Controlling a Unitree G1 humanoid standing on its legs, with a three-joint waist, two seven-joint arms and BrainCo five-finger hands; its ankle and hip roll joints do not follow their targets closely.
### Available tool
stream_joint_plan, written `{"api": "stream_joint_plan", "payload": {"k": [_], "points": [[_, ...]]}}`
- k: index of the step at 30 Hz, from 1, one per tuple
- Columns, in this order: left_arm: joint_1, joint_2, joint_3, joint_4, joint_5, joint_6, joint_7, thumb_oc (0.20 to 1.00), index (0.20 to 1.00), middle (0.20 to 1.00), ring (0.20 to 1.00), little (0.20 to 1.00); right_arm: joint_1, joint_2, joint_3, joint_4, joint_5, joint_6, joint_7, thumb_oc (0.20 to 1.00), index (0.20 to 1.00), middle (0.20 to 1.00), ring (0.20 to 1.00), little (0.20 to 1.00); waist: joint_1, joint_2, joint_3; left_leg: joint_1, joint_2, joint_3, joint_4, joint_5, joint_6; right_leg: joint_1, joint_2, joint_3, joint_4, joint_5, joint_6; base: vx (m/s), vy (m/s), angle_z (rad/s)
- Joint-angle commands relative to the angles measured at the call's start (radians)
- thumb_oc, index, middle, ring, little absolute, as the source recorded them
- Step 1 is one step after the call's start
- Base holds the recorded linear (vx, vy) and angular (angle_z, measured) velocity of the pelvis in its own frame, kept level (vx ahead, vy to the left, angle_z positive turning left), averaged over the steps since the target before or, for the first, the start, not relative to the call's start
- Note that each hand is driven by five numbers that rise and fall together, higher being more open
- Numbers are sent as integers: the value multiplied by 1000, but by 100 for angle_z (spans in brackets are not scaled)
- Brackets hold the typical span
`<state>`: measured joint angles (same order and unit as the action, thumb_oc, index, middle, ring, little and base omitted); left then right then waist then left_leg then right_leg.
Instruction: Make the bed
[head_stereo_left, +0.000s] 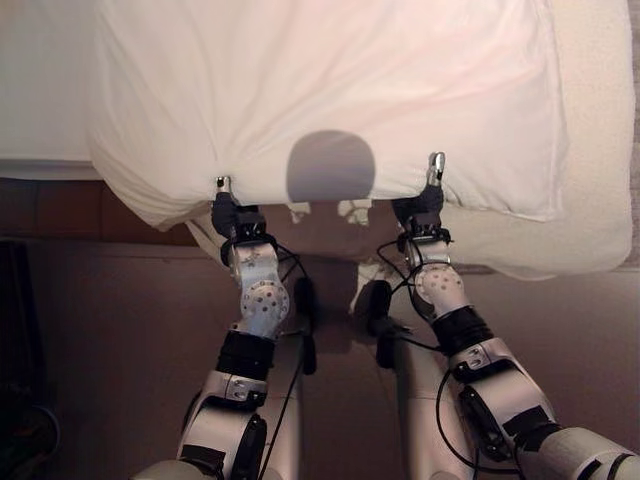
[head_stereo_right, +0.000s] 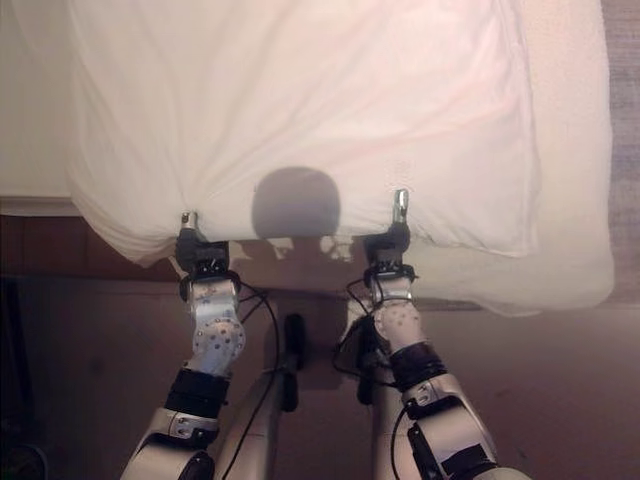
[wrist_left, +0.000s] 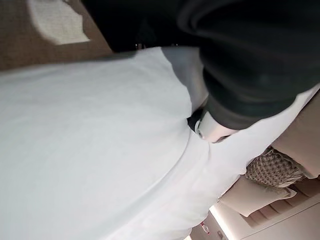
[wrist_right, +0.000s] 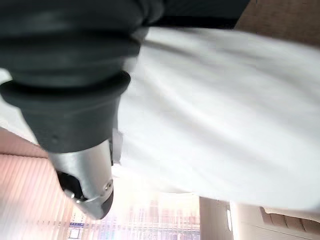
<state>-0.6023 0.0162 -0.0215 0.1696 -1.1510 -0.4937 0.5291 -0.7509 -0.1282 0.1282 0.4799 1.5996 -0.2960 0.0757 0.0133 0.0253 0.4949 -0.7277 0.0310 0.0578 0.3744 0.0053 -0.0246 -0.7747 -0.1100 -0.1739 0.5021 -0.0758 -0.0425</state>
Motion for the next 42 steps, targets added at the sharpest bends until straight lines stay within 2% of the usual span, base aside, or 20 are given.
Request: {"api": "stream_joint_plan", "payload": {"k": [1,7,13,14,15,16,24,34,35,36,37,39,42], "points": [[74,117,259,-24,90,-161,50,200,200,200,200,200,47,-125,-197,-6,-9,-83,8,1000,1000,1000,1000,1000,10,40,-130,-52,-3,-10,0,-9,-23,-9,-44,17,-64,31,156,0,0,0],[70,153,295,18,110,-156,77,200,200,200,200,200,62,-152,-216,12,-20,-71,9,1000,1000,1000,1000,1000,2,37,-141,-69,0,-9,12,-15,-23,-24,-44,19,-55,26,154,0,0,0],[80,153,311,21,111,-160,73,200,200,200,200,200,75,-173,-237,15,-19,-65,25,1000,1000,1000,1000,1000,-2,33,-147,-69,1,-6,10,-17,-24,-26,-42,23,-58,27,156,0,0,0],[80,154,312,20,113,-160,72,200,200,200,200,200,76,-175,-241,14,-16,-66,29,906,906,906,906,906,-3,33,-149,-68,1,-6,9,-18,-24,-26,-41,24,-58,26,156,0,0,0],[80,153,312,23,112,-159,73,200,200,200,200,200,76,-176,-246,14,-13,-70,31,457,457,457,457,457,-3,33,-150,-67,1,-5,8,-18,-24,-27,-41,25,-58,26,156,0,0,0],[80,152,310,22,110,-161,72,200,200,200,200,200,75,-177,-245,12,-11,-73,32,200,200,200,200,200,-3,32,-151,-67,1,-5,8,-19,-23,-28,-40,26,-56,26,156,0,0,0],[89,140,316,18,110,-160,64,200,200,200,200,200,86,-180,-242,-25,-21,-52,66,200,200,200,200,200,-9,31,-152,-70,2,1,12,-22,-23,-32,-40,29,-58,29,156,-1,0,0],[101,130,313,11,106,-158,54,200,200,200,200,200,118,-167,-236,-91,-35,-55,87,200,200,200,200,200,-15,24,-151,-64,5,1,4,-16,-26,-27,-34,35,-67,36,157,0,0,0],[107,126,314,7,99,-161,48,501,501,501,501,501,126,-162,-237,-114,-37,-58,96,200,200,200,200,200,-16,23,-150,-65,4,1,4,-15,-28,-28,-33,34,-66,35,156,0,0,0],[107,126,314,7,98,-161,48,548,548,548,548,548,128,-162,-237,-115,-37,-58,95,200,200,200,200,200,-17,23,-151,-66,4,1,4,-15,-28,-28,-33,34,-66,35,156,0,0,0],[117,115,314,-2,78,-167,34,1000,1000,1000,1000,1000,137,-146,-231,-155,-33,-70,101,200,200,200,200,200,-18,23,-150,-63,5,1,0,-15,-27,-28,-32,34,-67,34,156,0,0,0],[126,112,317,-8,69,-169,28,1000,1000,1000,1000,1000,151,-135,-226,-190,-37,-77,100,200,200,200,200,200,-19,22,-151,-63,4,2,-1,-13,-28,-28,-33,34,-69,35,156,0,0,0],[168,79,319,-14,-21,-177,-25,1000,1000,1000,1000,1000,197,-91,-201,-319,-40,-109,113,200,200,200,200,200,-22,17,-147,-66,5,0,-4,-11,-27,-28,-29,34,-73,35,155,0,0,0]]}}
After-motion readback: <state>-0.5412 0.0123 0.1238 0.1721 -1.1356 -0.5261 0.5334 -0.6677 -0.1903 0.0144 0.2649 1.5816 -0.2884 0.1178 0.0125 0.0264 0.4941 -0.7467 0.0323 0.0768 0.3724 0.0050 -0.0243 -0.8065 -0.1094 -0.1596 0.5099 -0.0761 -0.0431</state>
